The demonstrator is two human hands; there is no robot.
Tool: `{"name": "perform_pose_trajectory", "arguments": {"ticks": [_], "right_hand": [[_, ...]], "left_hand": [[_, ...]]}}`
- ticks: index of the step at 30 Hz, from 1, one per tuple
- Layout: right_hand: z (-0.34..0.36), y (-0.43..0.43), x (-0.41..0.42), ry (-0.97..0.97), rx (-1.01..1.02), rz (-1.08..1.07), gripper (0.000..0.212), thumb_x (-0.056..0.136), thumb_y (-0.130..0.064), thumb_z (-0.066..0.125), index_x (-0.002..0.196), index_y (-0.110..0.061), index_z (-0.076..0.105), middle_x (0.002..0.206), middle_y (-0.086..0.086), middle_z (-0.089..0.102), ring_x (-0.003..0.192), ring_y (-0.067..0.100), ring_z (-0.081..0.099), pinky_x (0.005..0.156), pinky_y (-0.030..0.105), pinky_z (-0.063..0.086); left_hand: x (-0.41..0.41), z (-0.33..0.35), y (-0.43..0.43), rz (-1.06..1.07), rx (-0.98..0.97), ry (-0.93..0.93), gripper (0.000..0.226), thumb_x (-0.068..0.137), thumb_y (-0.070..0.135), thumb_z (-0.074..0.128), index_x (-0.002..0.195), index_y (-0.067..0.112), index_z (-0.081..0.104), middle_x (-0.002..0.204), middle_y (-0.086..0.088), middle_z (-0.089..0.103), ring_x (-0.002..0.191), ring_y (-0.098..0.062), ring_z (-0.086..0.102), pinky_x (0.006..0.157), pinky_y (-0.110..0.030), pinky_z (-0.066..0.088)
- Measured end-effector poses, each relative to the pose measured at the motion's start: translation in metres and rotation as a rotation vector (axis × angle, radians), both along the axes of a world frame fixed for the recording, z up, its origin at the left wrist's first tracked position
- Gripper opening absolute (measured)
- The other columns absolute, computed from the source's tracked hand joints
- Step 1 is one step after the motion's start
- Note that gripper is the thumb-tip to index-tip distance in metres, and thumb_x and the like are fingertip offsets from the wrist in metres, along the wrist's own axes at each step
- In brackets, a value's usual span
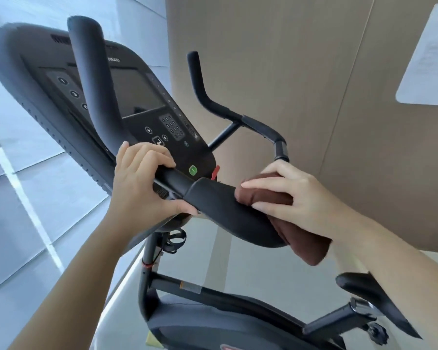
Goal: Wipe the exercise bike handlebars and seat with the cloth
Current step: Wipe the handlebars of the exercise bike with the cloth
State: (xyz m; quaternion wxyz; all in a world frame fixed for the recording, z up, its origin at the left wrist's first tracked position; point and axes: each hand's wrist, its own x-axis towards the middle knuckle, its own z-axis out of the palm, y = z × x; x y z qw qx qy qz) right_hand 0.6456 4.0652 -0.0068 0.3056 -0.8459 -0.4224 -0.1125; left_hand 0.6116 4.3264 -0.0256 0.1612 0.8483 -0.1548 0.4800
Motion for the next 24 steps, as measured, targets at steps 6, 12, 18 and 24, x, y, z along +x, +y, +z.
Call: {"name": "perform_pose_trajectory", "arguments": {"ticks": [6, 12, 18, 24], "right_hand": [[0.018, 0.041, 0.015, 0.029, 0.008, 0.212, 0.037, 0.083, -0.025, 0.064, 0.115, -0.042, 0.057, 0.112, -0.004, 0.052, 0.103, 0.0, 0.049, 0.093, 0.007, 0.032], [-0.003, -0.02, 0.038, 0.078, -0.016, 0.247, 0.042, 0.08, -0.018, 0.069, 0.11, -0.047, 0.061, 0.105, -0.021, 0.054, 0.106, -0.003, 0.052, 0.09, 0.004, 0.031], [0.014, 0.033, 0.039, 0.023, 0.055, 0.292, 0.037, 0.079, -0.025, 0.07, 0.108, -0.044, 0.061, 0.105, -0.008, 0.059, 0.101, 0.001, 0.054, 0.091, 0.007, 0.033], [0.014, 0.023, 0.051, 0.062, -0.047, 0.403, 0.041, 0.077, -0.032, 0.066, 0.113, -0.05, 0.056, 0.107, -0.012, 0.058, 0.106, 0.003, 0.054, 0.092, 0.008, 0.034]], "left_hand": [[-0.008, 0.005, -0.005, 0.036, -0.033, 0.056, 0.091, 0.049, 0.085, 0.05, 0.087, 0.003, 0.058, 0.1, 0.002, 0.054, 0.099, -0.017, 0.049, 0.108, -0.033, 0.016], [-0.009, 0.002, -0.006, 0.045, -0.043, 0.068, 0.088, 0.047, 0.081, 0.056, 0.088, 0.003, 0.057, 0.1, 0.002, 0.054, 0.1, -0.016, 0.049, 0.107, -0.046, 0.018], [0.001, -0.003, -0.006, 0.067, -0.045, 0.005, 0.089, 0.047, 0.088, 0.043, 0.086, 0.008, 0.053, 0.095, -0.001, 0.054, 0.093, -0.02, 0.051, 0.103, -0.046, 0.022], [0.003, -0.006, -0.002, 0.078, -0.01, -0.013, 0.083, 0.048, 0.088, 0.044, 0.09, 0.016, 0.048, 0.097, -0.001, 0.055, 0.097, -0.017, 0.05, 0.104, -0.052, 0.022]]}}
